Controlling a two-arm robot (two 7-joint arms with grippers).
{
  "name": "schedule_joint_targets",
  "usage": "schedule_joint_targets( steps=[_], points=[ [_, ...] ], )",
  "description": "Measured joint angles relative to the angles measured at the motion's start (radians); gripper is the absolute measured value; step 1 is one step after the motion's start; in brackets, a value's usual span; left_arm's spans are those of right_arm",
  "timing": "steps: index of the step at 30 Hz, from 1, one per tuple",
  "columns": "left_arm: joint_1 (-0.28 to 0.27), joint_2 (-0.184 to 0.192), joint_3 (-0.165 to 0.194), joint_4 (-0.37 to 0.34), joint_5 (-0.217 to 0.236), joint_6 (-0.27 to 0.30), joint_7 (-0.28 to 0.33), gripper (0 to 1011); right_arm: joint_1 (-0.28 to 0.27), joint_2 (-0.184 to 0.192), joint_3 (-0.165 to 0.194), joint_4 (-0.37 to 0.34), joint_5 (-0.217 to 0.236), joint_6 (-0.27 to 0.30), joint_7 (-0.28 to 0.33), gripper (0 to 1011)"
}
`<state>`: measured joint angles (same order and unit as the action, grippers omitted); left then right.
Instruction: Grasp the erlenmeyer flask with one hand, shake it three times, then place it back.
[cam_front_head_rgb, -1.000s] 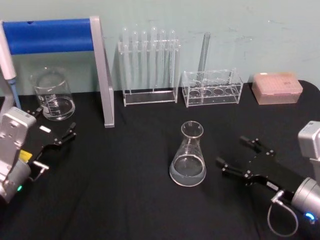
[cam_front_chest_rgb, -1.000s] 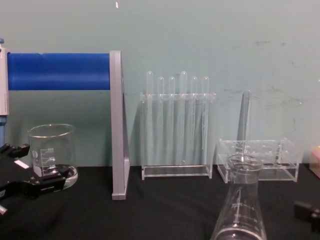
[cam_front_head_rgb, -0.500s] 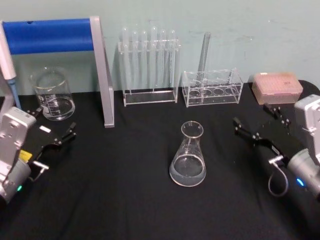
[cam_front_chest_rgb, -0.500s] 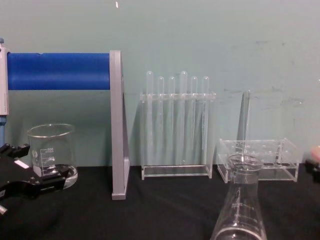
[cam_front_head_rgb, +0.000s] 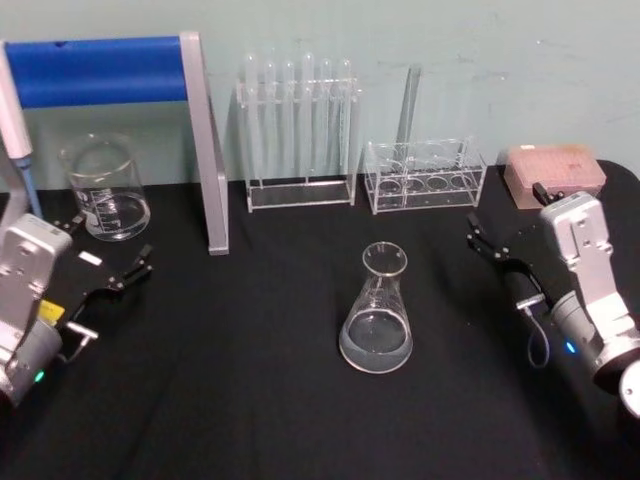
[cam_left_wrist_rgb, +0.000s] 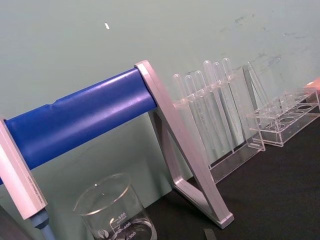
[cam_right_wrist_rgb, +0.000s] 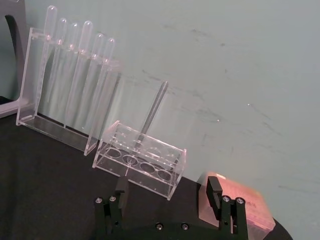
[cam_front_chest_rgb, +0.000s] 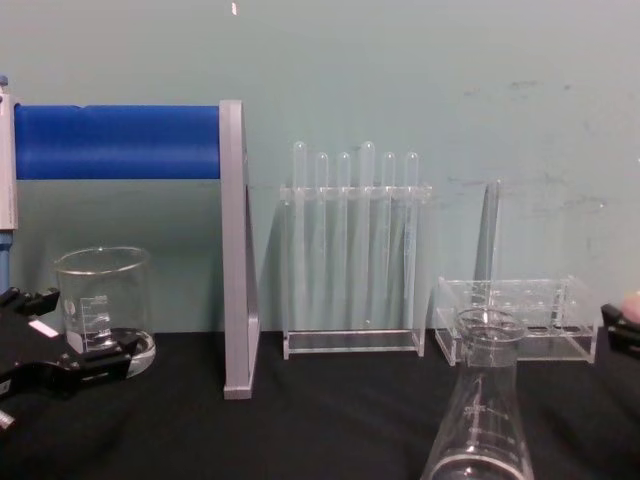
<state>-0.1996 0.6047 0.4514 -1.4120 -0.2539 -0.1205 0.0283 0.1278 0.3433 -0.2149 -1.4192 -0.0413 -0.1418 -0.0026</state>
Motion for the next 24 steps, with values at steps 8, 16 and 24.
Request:
schedule_joint_targets(
  steps=[8,16,24],
  points=[
    [0.000,0.000,0.000,0.000,0.000,0.000,0.000,1001,0.005,-0.015,0.004,0.017,-0.021,-0.004,0.014,1000],
    [0.000,0.000,0.000,0.000,0.000,0.000,0.000,1001,0.004,-0.016,0.006,0.017,-0.023,-0.005,0.017,1000],
    [0.000,0.000,0.000,0.000,0.000,0.000,0.000,1001,0.003,-0.015,0.005,0.016,-0.022,-0.005,0.017,1000]
  ],
)
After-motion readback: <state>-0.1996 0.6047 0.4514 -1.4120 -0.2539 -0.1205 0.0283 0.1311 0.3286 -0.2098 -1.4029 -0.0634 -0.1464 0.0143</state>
